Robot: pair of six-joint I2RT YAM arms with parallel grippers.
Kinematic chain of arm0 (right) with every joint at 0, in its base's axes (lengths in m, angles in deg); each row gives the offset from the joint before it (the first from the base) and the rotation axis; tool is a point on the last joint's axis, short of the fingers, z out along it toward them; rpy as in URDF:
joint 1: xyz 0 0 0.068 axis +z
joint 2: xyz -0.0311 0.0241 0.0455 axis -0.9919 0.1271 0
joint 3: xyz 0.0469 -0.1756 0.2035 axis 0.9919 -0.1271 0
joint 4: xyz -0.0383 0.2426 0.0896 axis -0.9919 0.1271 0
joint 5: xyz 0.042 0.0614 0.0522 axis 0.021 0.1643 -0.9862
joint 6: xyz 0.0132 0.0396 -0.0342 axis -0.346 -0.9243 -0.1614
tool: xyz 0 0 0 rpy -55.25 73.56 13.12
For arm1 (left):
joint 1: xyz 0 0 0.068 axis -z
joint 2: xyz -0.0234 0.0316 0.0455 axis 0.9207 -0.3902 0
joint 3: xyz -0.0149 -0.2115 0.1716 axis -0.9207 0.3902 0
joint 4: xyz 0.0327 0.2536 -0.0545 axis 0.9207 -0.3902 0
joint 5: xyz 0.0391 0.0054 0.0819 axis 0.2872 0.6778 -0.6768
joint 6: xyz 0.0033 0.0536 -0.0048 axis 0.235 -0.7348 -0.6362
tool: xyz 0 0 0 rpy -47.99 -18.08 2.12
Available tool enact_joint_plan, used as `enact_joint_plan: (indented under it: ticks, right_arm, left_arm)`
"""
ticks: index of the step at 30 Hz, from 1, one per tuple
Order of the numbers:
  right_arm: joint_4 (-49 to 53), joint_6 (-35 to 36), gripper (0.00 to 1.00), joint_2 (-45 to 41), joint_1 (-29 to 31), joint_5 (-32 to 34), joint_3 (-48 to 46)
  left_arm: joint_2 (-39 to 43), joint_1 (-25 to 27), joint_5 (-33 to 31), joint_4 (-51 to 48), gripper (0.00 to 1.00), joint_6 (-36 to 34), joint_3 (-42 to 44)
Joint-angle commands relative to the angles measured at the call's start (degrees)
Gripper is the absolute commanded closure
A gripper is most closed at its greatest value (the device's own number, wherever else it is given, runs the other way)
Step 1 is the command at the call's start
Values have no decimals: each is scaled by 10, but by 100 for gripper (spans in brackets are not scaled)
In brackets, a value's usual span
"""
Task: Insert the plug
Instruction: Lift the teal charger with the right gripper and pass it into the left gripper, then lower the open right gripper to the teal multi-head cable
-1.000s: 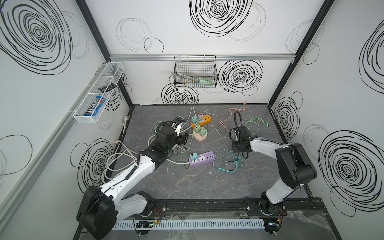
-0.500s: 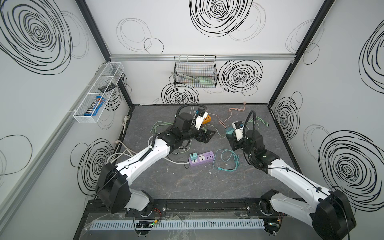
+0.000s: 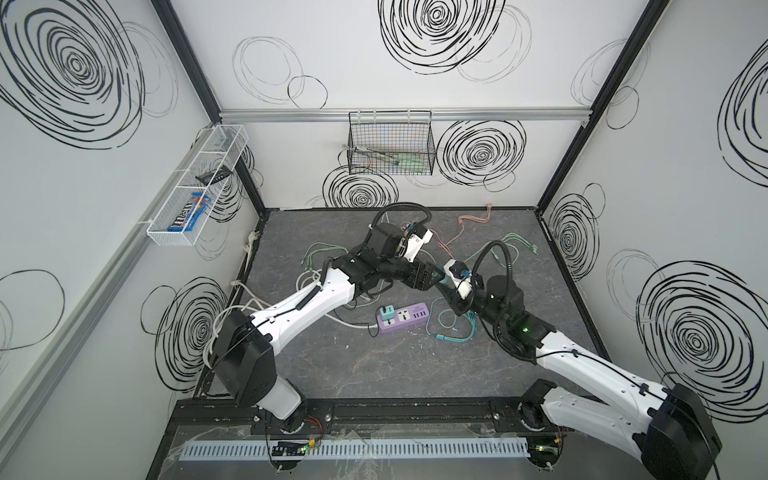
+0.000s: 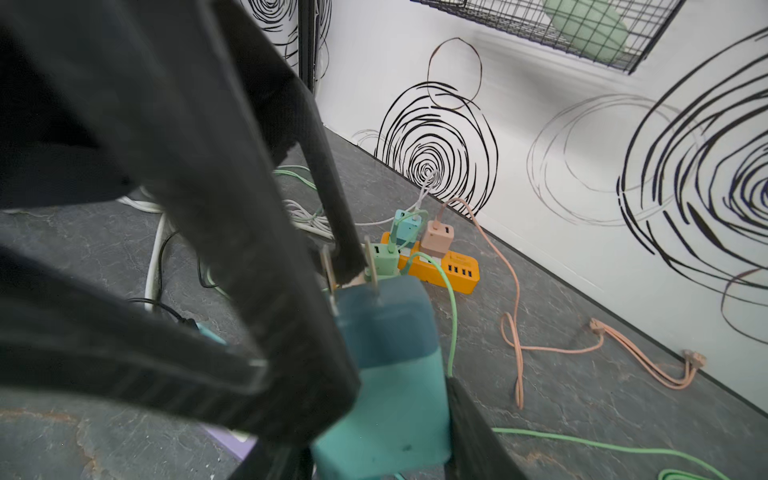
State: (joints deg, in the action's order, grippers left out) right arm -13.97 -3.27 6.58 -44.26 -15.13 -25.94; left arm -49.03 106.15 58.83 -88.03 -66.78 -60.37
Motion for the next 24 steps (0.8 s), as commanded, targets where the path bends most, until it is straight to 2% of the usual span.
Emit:
enact_joint_plan:
  ticks: [1, 4, 7, 8, 9, 10, 11, 12, 14, 17, 19, 24]
  right_arm:
    - [-35, 36, 61, -9, 12, 3, 0]
    - [-40, 43, 60, -10, 15, -6, 0]
    - [-41, 38, 57, -12, 16, -7, -2]
    - [-40, 16, 50, -12, 17, 14, -2]
    - [-37, -21, 38, -13, 15, 38, -2]
    - [-26, -48, 26, -14, 12, 59, -1]
    - [-12, -78, 8, -14, 5, 84, -1]
    - [4, -109, 2, -15, -2, 105, 0]
    - [57, -196, 3, -18, -37, 112, 2]
    - [135, -331, 3, -23, -112, 45, -13]
    - [177, -373, 3, -25, -148, -2, -28]
    - [242, -412, 3, -35, -158, -26, -63]
  left_arm:
    - [-13, 7, 31, -14, 34, 1, -23]
    - [-20, 8, 38, -14, 54, 4, -26]
    - [-13, 7, 39, -2, 83, 5, -22]
    - [-10, 7, 32, 0, 95, 4, -21]
    - [-5, 6, 23, 1, 100, 5, -20]
    - [2, 4, 10, 6, 100, 5, -15]
    - [9, 1, 2, 12, 100, 7, -8]
    - [15, -2, -2, 17, 100, 10, -2]
    - [26, -10, -4, 27, 100, 15, 9]
    - [32, -18, -6, 30, 100, 17, 18]
    - [35, -20, -9, 30, 100, 17, 20]
    - [37, -24, -21, 36, 100, 20, 24]
